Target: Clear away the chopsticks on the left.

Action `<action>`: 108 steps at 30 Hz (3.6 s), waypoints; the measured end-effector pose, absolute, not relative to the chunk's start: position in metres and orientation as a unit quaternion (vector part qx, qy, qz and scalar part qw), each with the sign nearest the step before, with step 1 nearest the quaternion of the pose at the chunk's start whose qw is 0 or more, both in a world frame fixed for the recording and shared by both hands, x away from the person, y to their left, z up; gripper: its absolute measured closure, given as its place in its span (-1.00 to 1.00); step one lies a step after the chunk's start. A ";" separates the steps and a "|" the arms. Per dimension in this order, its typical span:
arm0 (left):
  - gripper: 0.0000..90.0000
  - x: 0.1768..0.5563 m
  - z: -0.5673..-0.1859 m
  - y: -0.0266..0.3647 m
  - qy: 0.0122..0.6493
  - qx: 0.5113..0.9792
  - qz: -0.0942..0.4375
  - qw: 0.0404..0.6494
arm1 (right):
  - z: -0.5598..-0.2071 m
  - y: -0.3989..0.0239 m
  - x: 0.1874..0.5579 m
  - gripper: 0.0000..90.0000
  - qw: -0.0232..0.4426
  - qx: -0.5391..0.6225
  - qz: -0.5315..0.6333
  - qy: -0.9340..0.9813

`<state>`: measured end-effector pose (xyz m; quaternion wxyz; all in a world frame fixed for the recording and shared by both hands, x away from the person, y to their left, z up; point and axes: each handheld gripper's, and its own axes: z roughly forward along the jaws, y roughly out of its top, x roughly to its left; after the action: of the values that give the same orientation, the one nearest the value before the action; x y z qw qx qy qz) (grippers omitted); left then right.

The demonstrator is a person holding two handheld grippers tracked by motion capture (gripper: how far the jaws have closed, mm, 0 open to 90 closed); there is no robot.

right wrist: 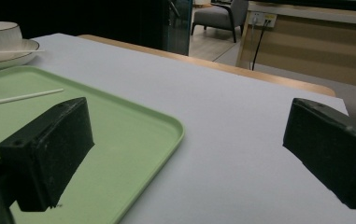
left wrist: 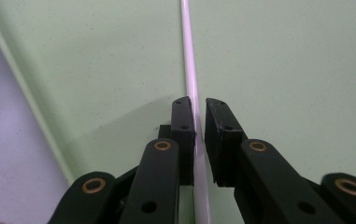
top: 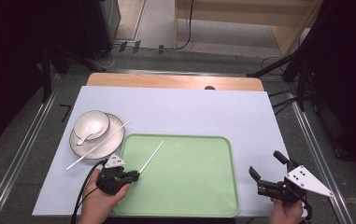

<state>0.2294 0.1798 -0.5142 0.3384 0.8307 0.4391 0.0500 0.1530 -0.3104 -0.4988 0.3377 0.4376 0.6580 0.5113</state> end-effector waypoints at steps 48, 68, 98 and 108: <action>1.00 0.259 -0.516 0.193 0.456 0.817 0.094 0.339 | -0.502 -0.307 0.156 -0.96 0.328 0.435 0.508 0.667; -0.12 0.260 -0.490 0.209 0.390 0.838 0.100 0.369 | -0.502 -0.307 0.157 -0.97 0.328 0.433 0.507 0.669; 0.14 0.283 -0.484 0.281 0.458 0.811 0.195 0.307 | -0.503 -0.302 0.158 -0.96 0.326 0.431 0.500 0.676; 0.70 0.293 -0.494 0.280 0.453 0.822 0.192 0.286 | -0.504 -0.301 0.159 -0.96 0.324 0.431 0.499 0.678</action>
<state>0.2927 0.2795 -0.4941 0.2856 0.8222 0.4534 0.1918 0.1587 -0.3011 -0.5039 0.3241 0.4314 0.6784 0.4987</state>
